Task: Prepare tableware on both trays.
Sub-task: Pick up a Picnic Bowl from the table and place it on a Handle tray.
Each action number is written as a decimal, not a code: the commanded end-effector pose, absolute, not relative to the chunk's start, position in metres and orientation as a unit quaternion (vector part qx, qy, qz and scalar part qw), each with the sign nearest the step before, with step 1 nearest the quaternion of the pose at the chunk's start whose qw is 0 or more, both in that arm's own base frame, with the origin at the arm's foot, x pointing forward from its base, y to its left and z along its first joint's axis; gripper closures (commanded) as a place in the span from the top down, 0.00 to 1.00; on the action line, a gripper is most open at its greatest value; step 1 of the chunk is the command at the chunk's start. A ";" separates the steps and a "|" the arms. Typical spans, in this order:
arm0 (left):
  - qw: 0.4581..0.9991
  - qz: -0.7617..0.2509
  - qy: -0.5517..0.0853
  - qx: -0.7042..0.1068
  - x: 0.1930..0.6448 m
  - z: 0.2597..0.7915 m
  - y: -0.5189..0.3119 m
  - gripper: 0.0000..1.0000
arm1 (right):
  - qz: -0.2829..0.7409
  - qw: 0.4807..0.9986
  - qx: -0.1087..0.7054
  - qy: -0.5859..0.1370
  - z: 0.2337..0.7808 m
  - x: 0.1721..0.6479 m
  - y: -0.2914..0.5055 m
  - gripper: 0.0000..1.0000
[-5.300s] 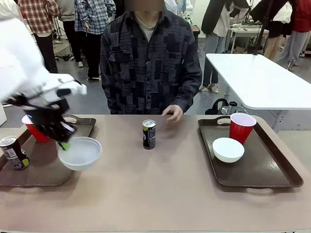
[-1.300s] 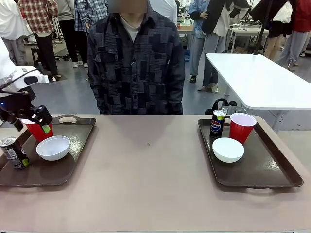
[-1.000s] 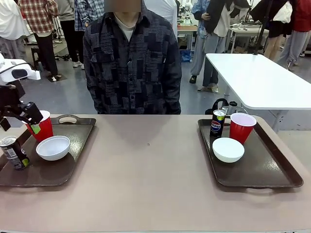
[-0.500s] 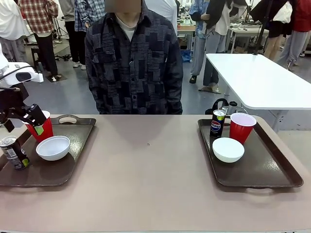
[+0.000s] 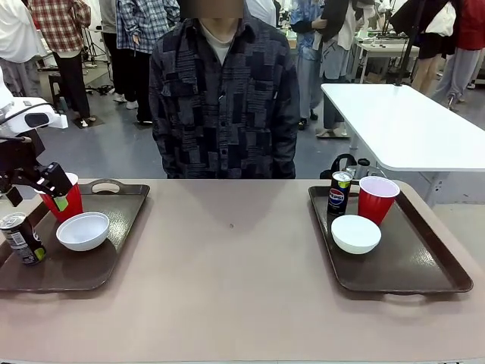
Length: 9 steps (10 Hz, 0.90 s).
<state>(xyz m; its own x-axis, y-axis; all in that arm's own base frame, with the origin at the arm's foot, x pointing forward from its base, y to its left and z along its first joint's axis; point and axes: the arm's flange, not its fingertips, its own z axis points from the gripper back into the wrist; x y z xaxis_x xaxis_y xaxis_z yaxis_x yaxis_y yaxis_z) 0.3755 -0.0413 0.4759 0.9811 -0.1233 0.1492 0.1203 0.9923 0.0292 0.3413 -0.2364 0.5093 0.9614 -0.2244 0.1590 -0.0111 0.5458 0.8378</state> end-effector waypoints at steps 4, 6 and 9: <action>0.977 -0.029 -0.032 -0.209 0.375 0.524 0.002 1.00 | -0.069 0.866 0.480 -0.123 0.511 0.340 -0.234 1.00; 0.933 0.027 -0.012 -0.358 0.383 0.540 0.071 1.00 | -0.069 0.866 0.480 -0.123 0.511 0.340 -0.234 1.00; 0.881 0.070 -0.011 -0.468 0.400 0.537 0.151 1.00 | -0.069 0.866 0.480 -0.123 0.511 0.340 -0.234 1.00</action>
<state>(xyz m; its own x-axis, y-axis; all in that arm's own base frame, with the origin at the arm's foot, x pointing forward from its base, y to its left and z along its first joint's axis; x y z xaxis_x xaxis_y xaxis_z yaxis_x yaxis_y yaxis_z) 0.3744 0.1465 0.5433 0.9914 0.1294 -0.0200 -0.0946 0.6025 -0.7925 0.3408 -0.2369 0.5091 0.9613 -0.2255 0.1580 -0.0099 0.5451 0.8383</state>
